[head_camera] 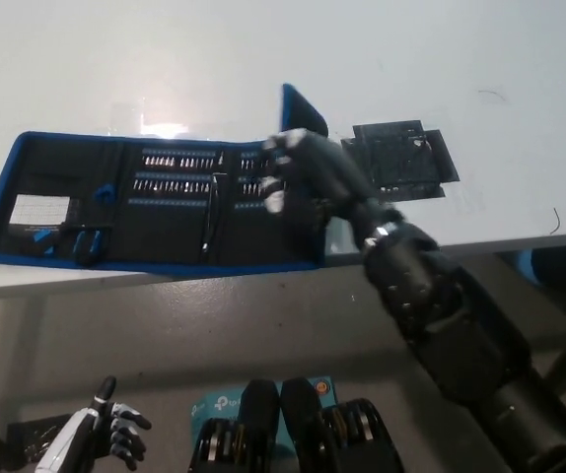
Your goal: The robot uses its right hand to lift an edge of the toolkit kept in middle of the desk and make one fold in it
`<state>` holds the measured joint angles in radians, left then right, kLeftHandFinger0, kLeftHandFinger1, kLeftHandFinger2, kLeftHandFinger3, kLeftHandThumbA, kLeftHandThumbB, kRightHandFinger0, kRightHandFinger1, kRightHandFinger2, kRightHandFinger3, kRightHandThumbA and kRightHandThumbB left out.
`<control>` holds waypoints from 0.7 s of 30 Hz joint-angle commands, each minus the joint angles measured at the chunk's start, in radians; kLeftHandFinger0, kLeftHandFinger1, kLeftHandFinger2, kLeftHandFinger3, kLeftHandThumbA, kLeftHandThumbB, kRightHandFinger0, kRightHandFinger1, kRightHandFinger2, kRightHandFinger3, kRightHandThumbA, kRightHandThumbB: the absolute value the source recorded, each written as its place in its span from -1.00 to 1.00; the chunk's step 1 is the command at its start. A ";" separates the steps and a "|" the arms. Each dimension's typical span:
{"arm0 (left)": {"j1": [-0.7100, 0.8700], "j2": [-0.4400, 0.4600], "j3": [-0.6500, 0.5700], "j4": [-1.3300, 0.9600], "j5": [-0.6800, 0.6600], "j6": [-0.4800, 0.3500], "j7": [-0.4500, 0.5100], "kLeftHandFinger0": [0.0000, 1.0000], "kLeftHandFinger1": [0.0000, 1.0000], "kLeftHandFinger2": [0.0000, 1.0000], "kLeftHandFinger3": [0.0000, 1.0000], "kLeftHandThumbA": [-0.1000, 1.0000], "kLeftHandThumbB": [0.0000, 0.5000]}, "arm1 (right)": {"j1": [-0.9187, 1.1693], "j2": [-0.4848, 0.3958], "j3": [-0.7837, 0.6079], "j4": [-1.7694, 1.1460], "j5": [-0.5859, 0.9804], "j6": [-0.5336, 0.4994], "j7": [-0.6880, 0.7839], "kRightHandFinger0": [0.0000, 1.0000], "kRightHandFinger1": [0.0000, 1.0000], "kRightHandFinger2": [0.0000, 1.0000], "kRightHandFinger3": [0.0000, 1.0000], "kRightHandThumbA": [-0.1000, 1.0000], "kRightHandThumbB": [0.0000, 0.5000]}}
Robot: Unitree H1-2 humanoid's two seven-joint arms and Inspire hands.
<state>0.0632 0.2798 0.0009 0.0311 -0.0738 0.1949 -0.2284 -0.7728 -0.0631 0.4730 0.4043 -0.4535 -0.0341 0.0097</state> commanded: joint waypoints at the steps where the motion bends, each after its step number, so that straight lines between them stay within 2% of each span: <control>1: -0.009 0.037 0.002 -0.035 0.005 0.011 -0.019 -0.38 -0.36 -0.42 -0.25 1.00 1.00 | -0.077 0.010 0.057 0.003 -0.093 -0.021 0.050 -0.99 -0.80 -0.48 -0.22 -1.00 -0.30; 2: -0.010 0.034 0.004 -0.037 0.009 0.018 -0.012 -0.42 -0.39 -0.45 -0.27 1.00 1.00 | -0.083 0.011 0.070 0.002 -0.105 -0.007 0.057 -0.96 -0.77 -0.46 -0.22 -1.00 -0.27; 4: -0.016 0.037 0.000 -0.040 0.013 0.023 -0.014 -0.38 -0.39 -0.47 -0.26 1.00 1.00 | -0.095 0.011 0.091 0.015 -0.113 -0.014 0.072 -1.00 -0.83 -0.55 -0.31 -1.00 -0.20; 7: -0.032 0.043 -0.005 -0.032 0.014 0.013 -0.023 -0.34 -0.36 -0.47 -0.28 1.00 1.00 | -0.099 -0.009 0.132 0.024 -0.147 -0.012 0.115 -1.00 -0.82 -0.56 -0.34 -1.00 -0.27; 8: -0.037 0.045 -0.005 -0.033 0.011 0.015 -0.025 -0.33 -0.37 -0.49 -0.31 1.00 1.00 | -0.093 -0.017 0.146 0.035 -0.158 -0.019 0.121 -1.00 -1.00 -0.77 -0.47 -1.00 -0.28; 9: -0.040 0.048 -0.007 -0.033 0.011 0.018 -0.027 -0.31 -0.35 -0.47 -0.30 1.00 1.00 | -0.093 -0.024 0.161 0.046 -0.172 -0.024 0.130 -0.98 -0.94 -0.72 -0.46 -1.00 -0.23; 10: -0.044 0.049 -0.008 -0.035 0.013 0.020 -0.028 -0.30 -0.35 -0.48 -0.32 1.00 1.00 | -0.092 -0.036 0.187 0.076 -0.194 -0.053 0.131 -1.00 -1.00 -0.86 -0.47 -1.00 -0.19; 12: -0.045 0.049 -0.007 -0.034 0.009 0.022 -0.030 -0.31 -0.35 -0.49 -0.31 1.00 1.00 | -0.091 -0.048 0.218 0.091 -0.215 -0.028 0.170 -0.97 -0.89 -0.70 -0.35 -1.00 -0.19; 13: -0.053 0.053 -0.007 -0.028 0.011 0.016 -0.034 -0.33 -0.37 -0.50 -0.31 1.00 1.00 | -0.090 -0.059 0.244 0.109 -0.238 -0.010 0.197 -0.87 -0.79 -0.59 -0.32 -1.00 -0.21; 14: -0.052 0.052 -0.007 -0.031 0.009 0.021 -0.036 -0.33 -0.37 -0.49 -0.29 1.00 1.00 | -0.088 -0.066 0.256 0.120 -0.246 -0.010 0.201 -0.97 -0.96 -0.71 -0.36 -1.00 -0.23; 15: -0.051 0.052 -0.006 -0.033 0.010 0.021 -0.036 -0.34 -0.37 -0.50 -0.28 1.00 1.00 | -0.084 -0.075 0.265 0.134 -0.251 -0.011 0.207 -0.84 -0.79 -0.54 -0.28 -1.00 -0.10; 16: -0.052 0.057 -0.004 -0.036 0.013 0.019 -0.036 -0.35 -0.38 -0.50 -0.27 1.00 1.00 | -0.081 -0.082 0.270 0.152 -0.253 -0.012 0.212 -0.79 -0.73 -0.44 -0.21 -1.00 -0.08; 17: -0.052 0.057 -0.004 -0.036 0.013 0.019 -0.036 -0.36 -0.38 -0.50 -0.27 1.00 1.00 | -0.081 -0.082 0.271 0.153 -0.253 -0.012 0.212 -0.80 -0.73 -0.44 -0.21 -1.00 -0.07; 18: -0.052 0.055 -0.003 -0.036 0.014 0.029 -0.033 -0.34 -0.36 -0.45 -0.25 1.00 1.00 | -0.069 -0.087 0.254 0.191 -0.229 -0.020 0.201 -0.59 -0.51 -0.23 -0.06 -1.00 -0.12; 19: -0.052 0.056 -0.004 -0.037 0.015 0.029 -0.033 -0.34 -0.36 -0.45 -0.25 1.00 1.00 | -0.067 -0.089 0.255 0.201 -0.233 -0.017 0.202 -0.63 -0.55 -0.25 0.03 -1.00 -0.20; 20: -0.053 0.057 -0.004 -0.036 0.013 0.031 -0.035 -0.36 -0.37 -0.47 -0.26 1.00 1.00 | -0.060 -0.089 0.245 0.208 -0.227 -0.002 0.208 -0.90 -0.81 -0.47 0.11 -1.00 -0.29; 21: -0.053 0.057 -0.005 -0.036 0.013 0.031 -0.035 -0.37 -0.38 -0.46 -0.25 1.00 1.00 | -0.058 -0.089 0.241 0.214 -0.223 -0.004 0.206 -0.99 -0.96 -0.56 0.13 -1.00 -0.33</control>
<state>0.0188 0.3091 -0.0033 0.0246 -0.0642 0.2210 -0.2458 -0.8219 -0.1135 0.7266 0.5687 -0.6539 -0.0473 0.1600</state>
